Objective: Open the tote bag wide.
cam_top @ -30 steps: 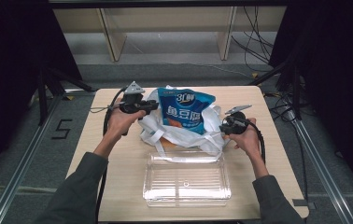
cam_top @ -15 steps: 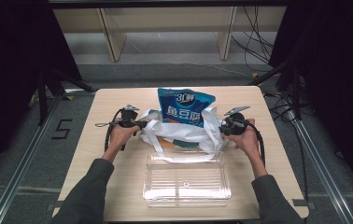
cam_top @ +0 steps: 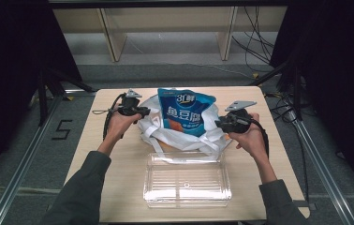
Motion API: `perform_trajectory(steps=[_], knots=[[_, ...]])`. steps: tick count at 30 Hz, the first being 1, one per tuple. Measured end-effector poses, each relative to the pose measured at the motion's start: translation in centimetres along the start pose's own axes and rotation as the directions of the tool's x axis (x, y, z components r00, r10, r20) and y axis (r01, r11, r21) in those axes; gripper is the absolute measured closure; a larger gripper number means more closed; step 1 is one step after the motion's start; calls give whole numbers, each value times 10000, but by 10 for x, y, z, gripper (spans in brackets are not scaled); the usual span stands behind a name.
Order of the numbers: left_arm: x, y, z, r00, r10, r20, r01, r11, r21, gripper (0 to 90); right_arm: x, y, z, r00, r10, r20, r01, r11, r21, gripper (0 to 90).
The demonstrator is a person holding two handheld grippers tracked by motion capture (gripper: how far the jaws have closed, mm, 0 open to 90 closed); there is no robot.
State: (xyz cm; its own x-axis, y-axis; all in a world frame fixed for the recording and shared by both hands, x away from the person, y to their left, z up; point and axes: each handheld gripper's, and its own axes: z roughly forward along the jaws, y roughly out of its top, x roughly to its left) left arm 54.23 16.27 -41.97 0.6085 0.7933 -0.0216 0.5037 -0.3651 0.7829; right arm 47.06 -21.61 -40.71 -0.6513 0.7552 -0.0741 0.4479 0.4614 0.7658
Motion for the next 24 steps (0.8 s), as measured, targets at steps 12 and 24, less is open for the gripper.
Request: perform_trajectory(steps=[12, 24], knots=[[-1, 0, 35, 9995, -308, 72, 303, 9980, 562, 836, 19, 8, 27, 9951, -8, -990, 62, 9985, 539, 812], [4, -21, 56, 9992, 142, -380, -77, 9864, 1643, 881, 12, -31, 63, 9791, 388, -1994, 248, 9514, 3071, 900]])
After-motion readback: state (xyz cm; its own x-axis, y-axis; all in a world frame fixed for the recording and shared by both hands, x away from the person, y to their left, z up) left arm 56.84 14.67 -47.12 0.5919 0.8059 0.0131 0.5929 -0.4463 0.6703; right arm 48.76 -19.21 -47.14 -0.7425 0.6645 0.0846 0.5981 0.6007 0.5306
